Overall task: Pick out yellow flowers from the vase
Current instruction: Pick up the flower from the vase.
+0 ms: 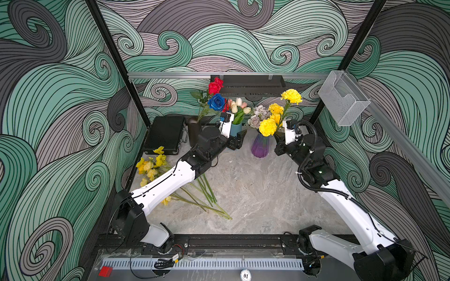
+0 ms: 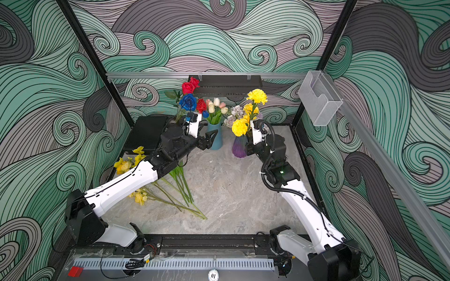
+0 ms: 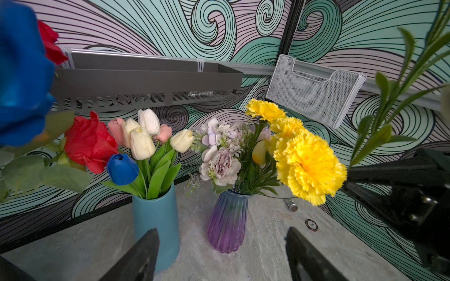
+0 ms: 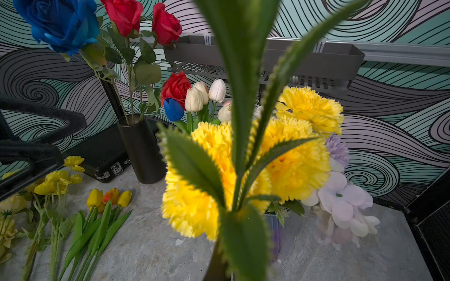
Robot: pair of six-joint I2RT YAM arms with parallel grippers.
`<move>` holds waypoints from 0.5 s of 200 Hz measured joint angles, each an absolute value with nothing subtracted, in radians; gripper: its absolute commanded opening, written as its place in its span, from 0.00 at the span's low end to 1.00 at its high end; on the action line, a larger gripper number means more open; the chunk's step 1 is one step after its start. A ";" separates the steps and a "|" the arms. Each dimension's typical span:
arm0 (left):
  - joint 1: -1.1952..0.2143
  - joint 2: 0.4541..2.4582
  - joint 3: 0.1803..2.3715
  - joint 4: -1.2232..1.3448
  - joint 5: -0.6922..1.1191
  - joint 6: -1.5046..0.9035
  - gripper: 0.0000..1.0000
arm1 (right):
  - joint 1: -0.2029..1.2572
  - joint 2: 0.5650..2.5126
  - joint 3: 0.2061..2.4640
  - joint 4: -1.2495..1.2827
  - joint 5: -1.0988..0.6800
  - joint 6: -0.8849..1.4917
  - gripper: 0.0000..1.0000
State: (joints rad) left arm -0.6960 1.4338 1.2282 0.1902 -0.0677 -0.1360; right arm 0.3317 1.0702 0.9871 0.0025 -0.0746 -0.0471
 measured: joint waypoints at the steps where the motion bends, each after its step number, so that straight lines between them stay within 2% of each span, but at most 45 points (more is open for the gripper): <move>1: -0.696 1.433 1.227 0.190 -0.068 -0.136 0.80 | 0.332 1.069 0.987 0.001 -0.075 -0.047 0.00; 100: -0.689 1.378 1.144 0.179 -0.079 -0.144 0.80 | 0.332 1.018 1.029 -0.098 -0.087 -0.015 0.00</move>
State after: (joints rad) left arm -0.6891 1.3781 1.1442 0.1791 -0.0788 -0.1444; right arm 0.3321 1.0183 1.0294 -0.0982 -0.0872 -0.0147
